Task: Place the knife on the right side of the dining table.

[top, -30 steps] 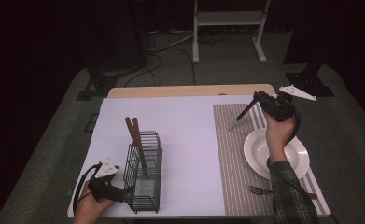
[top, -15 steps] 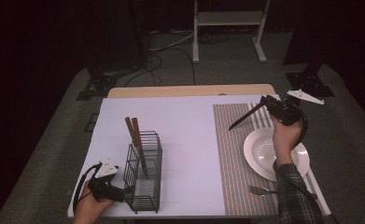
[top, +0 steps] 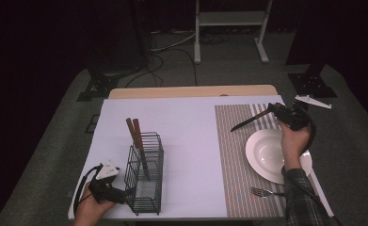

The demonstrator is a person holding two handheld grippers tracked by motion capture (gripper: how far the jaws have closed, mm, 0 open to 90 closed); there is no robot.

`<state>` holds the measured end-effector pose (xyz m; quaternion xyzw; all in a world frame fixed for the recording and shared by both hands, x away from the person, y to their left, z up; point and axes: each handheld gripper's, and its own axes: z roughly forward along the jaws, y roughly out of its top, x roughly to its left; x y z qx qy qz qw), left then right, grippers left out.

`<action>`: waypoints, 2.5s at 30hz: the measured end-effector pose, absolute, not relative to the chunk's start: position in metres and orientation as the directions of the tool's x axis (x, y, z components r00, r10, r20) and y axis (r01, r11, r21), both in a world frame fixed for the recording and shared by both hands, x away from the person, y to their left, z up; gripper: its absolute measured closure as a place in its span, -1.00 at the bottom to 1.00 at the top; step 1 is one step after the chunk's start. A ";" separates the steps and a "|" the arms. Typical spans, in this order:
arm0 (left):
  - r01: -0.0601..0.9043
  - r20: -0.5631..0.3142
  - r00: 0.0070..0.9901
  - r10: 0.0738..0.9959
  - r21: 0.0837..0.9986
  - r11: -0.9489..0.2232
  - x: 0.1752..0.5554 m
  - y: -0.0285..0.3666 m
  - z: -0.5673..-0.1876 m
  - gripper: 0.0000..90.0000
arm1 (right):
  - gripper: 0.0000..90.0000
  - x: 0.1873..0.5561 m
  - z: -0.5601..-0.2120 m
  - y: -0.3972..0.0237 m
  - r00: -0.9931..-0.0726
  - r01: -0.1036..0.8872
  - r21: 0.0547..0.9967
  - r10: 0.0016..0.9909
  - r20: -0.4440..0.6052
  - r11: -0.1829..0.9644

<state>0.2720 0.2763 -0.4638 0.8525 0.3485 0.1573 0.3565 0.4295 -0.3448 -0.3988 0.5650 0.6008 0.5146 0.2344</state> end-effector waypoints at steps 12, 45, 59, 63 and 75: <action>0.482 0.019 0.708 0.706 0.717 -0.503 0.272 0.276 -0.464 -1.00 | 0.17 0.433 -0.410 -0.356 -0.202 0.516 0.837 0.925 0.322 -0.179; 0.482 0.020 0.708 0.706 0.717 -0.503 0.272 0.276 -0.464 -1.00 | -0.24 0.446 -0.434 -0.363 -0.110 0.677 0.714 0.935 0.337 -0.178; 0.482 0.020 0.708 0.706 0.717 -0.503 0.272 0.276 -0.464 -1.00 | -0.43 0.452 -0.437 -0.359 -0.108 0.727 0.678 0.958 0.267 -0.107; 0.482 0.020 0.708 0.706 0.717 -0.503 0.272 0.276 -0.464 -1.00 | -0.45 0.454 -0.438 -0.358 -0.103 0.743 0.663 0.964 0.247 -0.091; 0.482 0.019 0.708 0.706 0.717 -0.503 0.272 0.276 -0.464 -1.00 | -0.48 0.456 -0.440 -0.355 -0.082 0.773 0.632 0.976 0.200 -0.065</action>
